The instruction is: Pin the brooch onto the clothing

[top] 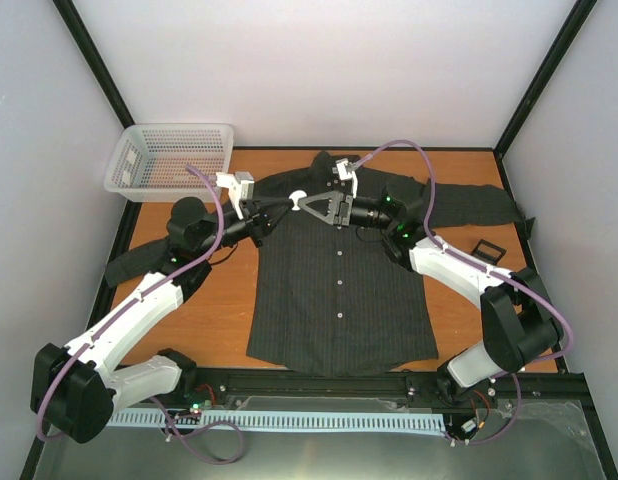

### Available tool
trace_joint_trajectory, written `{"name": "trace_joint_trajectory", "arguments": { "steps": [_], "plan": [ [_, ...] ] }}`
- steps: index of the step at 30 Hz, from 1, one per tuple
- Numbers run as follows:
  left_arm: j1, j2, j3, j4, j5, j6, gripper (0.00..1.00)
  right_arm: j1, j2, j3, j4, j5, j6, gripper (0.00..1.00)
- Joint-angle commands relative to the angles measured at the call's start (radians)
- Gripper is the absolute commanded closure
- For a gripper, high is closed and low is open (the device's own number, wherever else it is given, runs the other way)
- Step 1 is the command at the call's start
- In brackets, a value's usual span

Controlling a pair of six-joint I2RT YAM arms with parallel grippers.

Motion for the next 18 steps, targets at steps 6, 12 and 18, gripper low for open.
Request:
{"name": "trace_joint_trajectory", "arguments": {
  "steps": [6, 12, 18],
  "plan": [
    [-0.009, -0.031, 0.000, 0.089, 0.123, 0.043, 0.99, 0.008, 0.028, 0.029, -0.036, 0.012, 0.006, 0.60],
    [-0.009, -0.041, -0.004, 0.083, 0.110, 0.044, 0.99, 0.010, 0.038, 0.032, -0.043, -0.014, -0.007, 0.60],
    [-0.009, -0.060, -0.017, 0.015, -0.046, 0.055, 0.99, 0.008, -0.040, 0.014, -0.135, -0.110, -0.142, 0.43]
  ]
}}
